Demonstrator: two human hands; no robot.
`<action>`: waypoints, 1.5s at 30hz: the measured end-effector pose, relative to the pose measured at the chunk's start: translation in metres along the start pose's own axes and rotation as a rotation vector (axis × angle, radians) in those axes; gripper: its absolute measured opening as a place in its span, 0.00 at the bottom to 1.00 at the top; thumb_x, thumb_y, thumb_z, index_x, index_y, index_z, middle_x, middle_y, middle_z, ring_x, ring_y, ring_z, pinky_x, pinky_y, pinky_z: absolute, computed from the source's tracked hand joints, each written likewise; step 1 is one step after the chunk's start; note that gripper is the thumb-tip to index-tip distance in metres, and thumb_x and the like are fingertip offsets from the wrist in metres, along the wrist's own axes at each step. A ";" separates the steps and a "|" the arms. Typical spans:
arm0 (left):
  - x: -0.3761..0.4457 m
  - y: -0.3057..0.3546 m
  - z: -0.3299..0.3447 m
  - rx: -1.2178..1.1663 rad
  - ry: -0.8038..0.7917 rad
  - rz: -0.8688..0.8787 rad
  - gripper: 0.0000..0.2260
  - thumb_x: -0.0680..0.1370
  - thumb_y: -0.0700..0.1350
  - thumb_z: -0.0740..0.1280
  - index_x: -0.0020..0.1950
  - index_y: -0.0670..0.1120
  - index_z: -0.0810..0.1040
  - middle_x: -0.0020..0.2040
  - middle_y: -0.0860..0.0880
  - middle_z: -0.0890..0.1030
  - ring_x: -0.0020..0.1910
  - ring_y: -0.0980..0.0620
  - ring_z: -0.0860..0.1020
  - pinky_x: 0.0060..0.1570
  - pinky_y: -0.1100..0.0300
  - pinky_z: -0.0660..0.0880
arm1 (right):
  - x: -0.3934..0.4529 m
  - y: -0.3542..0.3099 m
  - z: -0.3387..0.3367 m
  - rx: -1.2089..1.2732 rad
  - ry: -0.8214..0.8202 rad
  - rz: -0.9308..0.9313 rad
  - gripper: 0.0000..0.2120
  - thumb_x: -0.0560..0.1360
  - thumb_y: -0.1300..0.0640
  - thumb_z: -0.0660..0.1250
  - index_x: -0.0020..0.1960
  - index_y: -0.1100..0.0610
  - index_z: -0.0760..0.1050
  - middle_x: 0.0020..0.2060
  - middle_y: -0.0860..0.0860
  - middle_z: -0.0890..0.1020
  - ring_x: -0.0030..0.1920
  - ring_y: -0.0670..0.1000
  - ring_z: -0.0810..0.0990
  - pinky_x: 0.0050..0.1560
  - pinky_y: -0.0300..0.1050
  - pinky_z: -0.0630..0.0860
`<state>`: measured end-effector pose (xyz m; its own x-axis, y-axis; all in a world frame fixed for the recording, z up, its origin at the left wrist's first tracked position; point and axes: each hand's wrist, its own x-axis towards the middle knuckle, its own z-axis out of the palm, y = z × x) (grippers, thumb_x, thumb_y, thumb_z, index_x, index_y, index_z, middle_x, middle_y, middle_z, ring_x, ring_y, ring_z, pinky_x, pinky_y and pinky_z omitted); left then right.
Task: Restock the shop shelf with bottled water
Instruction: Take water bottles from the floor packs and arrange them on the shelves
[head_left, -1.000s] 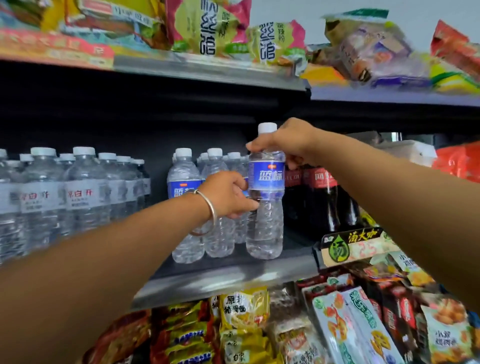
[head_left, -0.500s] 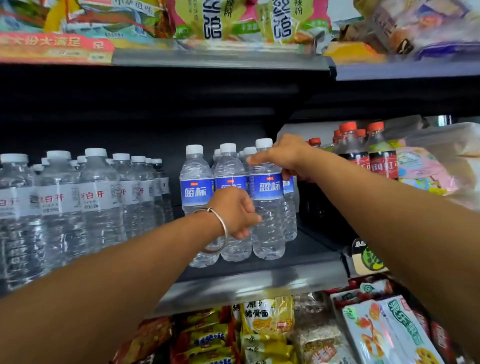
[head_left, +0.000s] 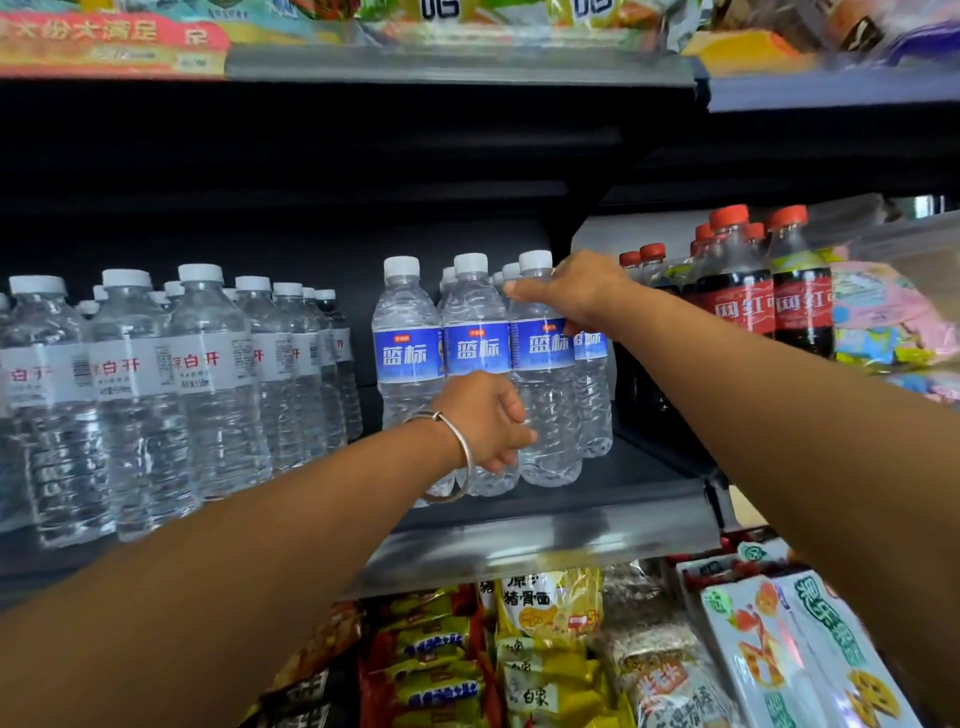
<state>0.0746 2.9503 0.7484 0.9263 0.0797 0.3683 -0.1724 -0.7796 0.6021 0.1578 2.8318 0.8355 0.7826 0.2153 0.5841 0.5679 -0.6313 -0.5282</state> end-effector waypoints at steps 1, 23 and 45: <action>0.000 -0.001 0.000 0.012 0.015 0.004 0.08 0.73 0.39 0.71 0.41 0.45 0.72 0.35 0.43 0.80 0.32 0.50 0.80 0.33 0.60 0.79 | -0.001 0.002 0.001 0.011 0.011 0.005 0.26 0.69 0.34 0.66 0.35 0.58 0.70 0.28 0.53 0.75 0.31 0.51 0.76 0.35 0.43 0.72; -0.121 -0.038 0.120 -0.021 0.188 0.424 0.12 0.70 0.35 0.69 0.46 0.46 0.69 0.48 0.44 0.73 0.45 0.44 0.73 0.46 0.53 0.70 | -0.252 0.091 0.065 -0.248 0.192 -0.111 0.17 0.71 0.61 0.67 0.60 0.60 0.74 0.48 0.57 0.82 0.50 0.59 0.79 0.48 0.50 0.72; -0.363 -0.406 0.566 -0.031 -0.558 0.149 0.13 0.69 0.35 0.68 0.53 0.41 0.73 0.51 0.43 0.73 0.49 0.43 0.75 0.50 0.46 0.74 | -0.664 0.442 0.424 -0.143 -0.456 0.545 0.13 0.72 0.58 0.68 0.56 0.60 0.75 0.49 0.59 0.80 0.47 0.63 0.79 0.42 0.53 0.75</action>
<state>-0.0019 2.8861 -0.0304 0.9263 -0.3759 0.0266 -0.3165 -0.7377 0.5963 -0.0029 2.7256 -0.0475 0.9911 0.1124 -0.0709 0.0527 -0.8220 -0.5671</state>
